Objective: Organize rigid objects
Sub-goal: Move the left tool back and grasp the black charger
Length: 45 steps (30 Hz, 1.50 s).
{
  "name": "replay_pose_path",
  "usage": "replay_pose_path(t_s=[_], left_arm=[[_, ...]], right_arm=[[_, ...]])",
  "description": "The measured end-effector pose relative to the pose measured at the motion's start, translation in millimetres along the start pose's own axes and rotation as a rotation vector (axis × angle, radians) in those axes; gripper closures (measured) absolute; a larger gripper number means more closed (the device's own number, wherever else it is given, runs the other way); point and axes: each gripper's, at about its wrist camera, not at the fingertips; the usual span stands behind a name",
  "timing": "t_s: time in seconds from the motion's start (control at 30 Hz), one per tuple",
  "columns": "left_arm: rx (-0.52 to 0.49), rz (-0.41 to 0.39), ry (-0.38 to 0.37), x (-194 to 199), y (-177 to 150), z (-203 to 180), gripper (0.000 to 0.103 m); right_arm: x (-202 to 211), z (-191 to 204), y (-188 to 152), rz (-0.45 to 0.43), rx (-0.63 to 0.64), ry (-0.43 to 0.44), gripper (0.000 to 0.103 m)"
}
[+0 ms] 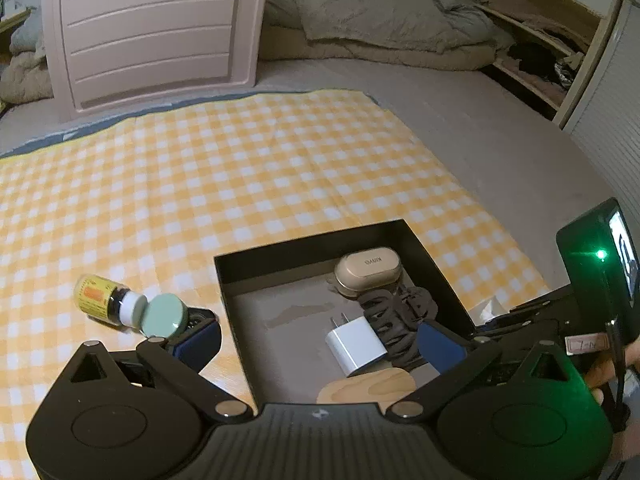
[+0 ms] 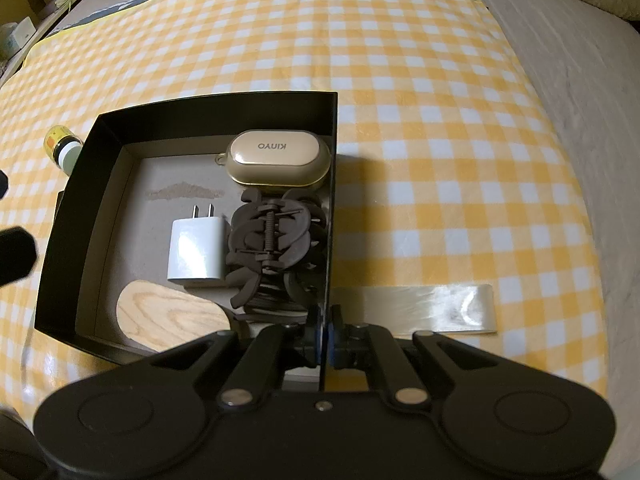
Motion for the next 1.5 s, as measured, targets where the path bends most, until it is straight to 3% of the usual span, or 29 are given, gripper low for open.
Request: replay_pose_path(t_s=[0.2, 0.43, 0.57, 0.77, 0.9, 1.2, 1.33, 1.5], left_arm=[[-0.02, -0.063, 0.031, 13.3, 1.2, 22.9, 0.0], [0.061, -0.086, 0.092, 17.7, 4.1, 72.1, 0.0], [0.057, -0.097, 0.121, 12.6, 3.8, 91.0, 0.0], [-0.102, -0.111, 0.061, -0.8, -3.3, 108.6, 0.001], [-0.182, -0.052, 0.015, -16.7, -12.4, 117.2, 0.002], [-0.349, 0.092, -0.024, -55.5, -37.1, 116.9, 0.016], [-0.413, 0.116, -0.029, -69.2, -45.0, 114.2, 0.019], [-0.459, 0.111, -0.043, -78.9, -49.3, 109.8, 0.033]], right_arm=[[0.1, 0.1, 0.0, 0.0, 0.001, -0.001, 0.099], [0.0, 0.6, -0.1, 0.0, 0.001, -0.002, 0.099], [0.0, 0.6, -0.2, -0.001, 0.002, -0.002, 0.099], [0.0, 0.7, -0.2, -0.001, 0.003, -0.001, 0.099], [0.0, 0.1, 0.7, -0.001, 0.008, -0.001, 0.099], [0.0, 1.1, -0.8, -0.002, 0.008, 0.0, 0.099], [0.9, 0.5, 1.0, -0.002, 0.014, 0.003, 0.099], [-0.6, -0.1, 0.7, -0.001, 0.026, 0.003, 0.098]])
Point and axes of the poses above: each gripper's, at about its wrist camera, not at the fingertips, and x roughly against the way its jaws point, z to its left, y to its top, and after that the axes turned 3 degrees about y, right-handed
